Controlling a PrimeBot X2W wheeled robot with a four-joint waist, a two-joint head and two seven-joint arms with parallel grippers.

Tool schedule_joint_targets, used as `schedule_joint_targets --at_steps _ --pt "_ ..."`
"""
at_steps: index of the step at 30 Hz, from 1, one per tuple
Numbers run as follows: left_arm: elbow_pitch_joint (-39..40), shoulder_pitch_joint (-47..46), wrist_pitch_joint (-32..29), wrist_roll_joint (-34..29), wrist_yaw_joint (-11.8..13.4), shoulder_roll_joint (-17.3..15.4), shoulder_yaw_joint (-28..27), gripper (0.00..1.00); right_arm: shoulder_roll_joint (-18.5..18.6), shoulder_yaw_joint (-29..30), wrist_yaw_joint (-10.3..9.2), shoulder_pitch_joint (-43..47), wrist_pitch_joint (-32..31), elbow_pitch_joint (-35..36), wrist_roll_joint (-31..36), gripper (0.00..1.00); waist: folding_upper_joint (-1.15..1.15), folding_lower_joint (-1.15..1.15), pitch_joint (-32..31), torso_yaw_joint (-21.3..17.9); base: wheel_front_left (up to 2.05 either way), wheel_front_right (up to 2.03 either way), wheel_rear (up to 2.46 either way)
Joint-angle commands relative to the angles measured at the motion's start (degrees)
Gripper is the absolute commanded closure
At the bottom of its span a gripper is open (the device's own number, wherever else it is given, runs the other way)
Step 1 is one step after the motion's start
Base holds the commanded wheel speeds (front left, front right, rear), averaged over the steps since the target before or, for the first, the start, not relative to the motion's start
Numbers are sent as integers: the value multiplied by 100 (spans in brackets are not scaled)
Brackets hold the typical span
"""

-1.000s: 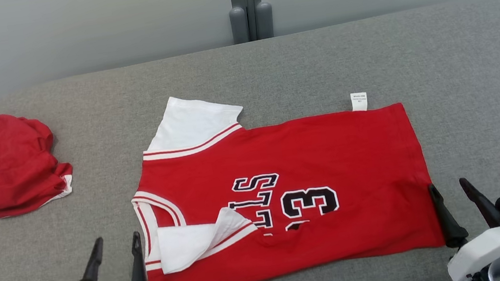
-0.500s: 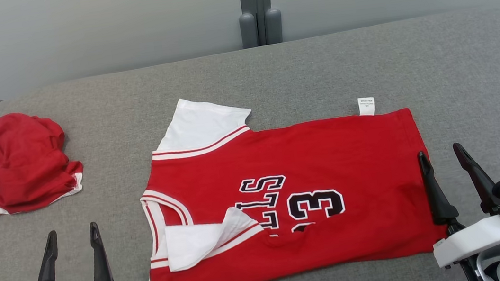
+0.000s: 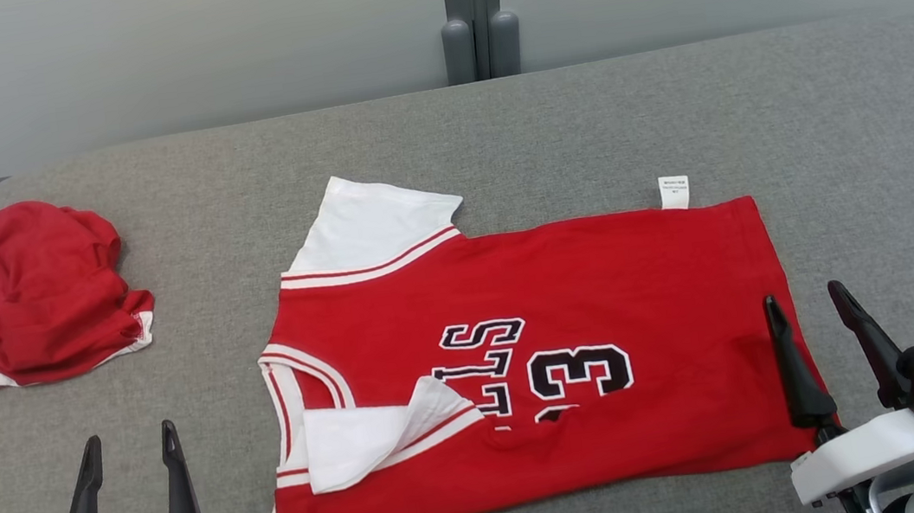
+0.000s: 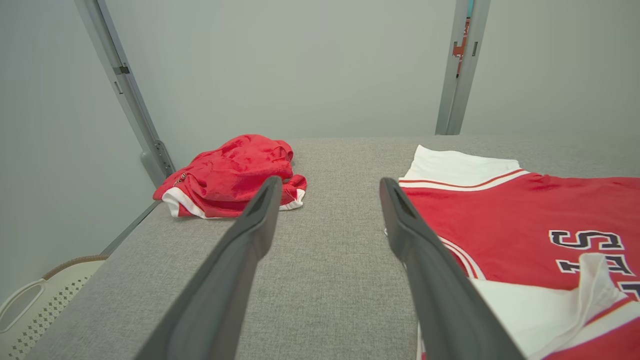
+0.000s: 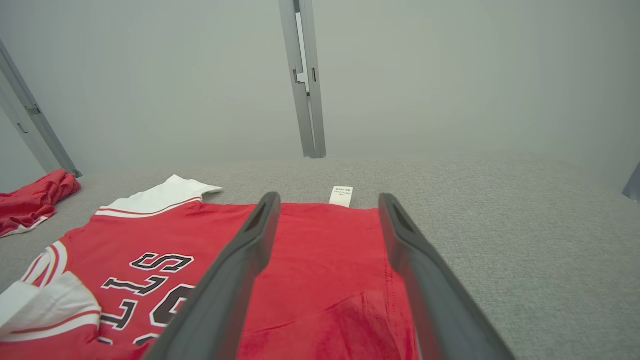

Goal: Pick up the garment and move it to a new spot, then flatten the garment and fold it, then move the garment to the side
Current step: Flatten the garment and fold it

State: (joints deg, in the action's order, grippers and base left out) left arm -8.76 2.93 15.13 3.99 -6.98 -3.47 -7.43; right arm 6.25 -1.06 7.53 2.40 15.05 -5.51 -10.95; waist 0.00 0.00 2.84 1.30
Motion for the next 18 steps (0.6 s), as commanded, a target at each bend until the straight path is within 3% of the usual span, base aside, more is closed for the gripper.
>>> schedule_joint_targets --at_steps 1,9,15,18 --pt "-10 8 -1 37 -15 -1 -27 0 1 8 -8 58 16 -26 -6 0 0 0 0 -10 0 0 0" --pt "-86 -108 -1 71 -40 -27 -57 0 7 8 -8 -90 16 -149 0 0 0 0 29 -77 0 0 0" --pt "-253 -875 -1 169 -52 -396 116 0 218 -214 -9 -830 16 -445 72 0 0 0 288 -203 0 0 0" --pt "-488 -1579 -1 326 -52 -751 466 0 410 -382 -8 -1514 12 -859 10 0 0 0 497 -303 0 0 0"
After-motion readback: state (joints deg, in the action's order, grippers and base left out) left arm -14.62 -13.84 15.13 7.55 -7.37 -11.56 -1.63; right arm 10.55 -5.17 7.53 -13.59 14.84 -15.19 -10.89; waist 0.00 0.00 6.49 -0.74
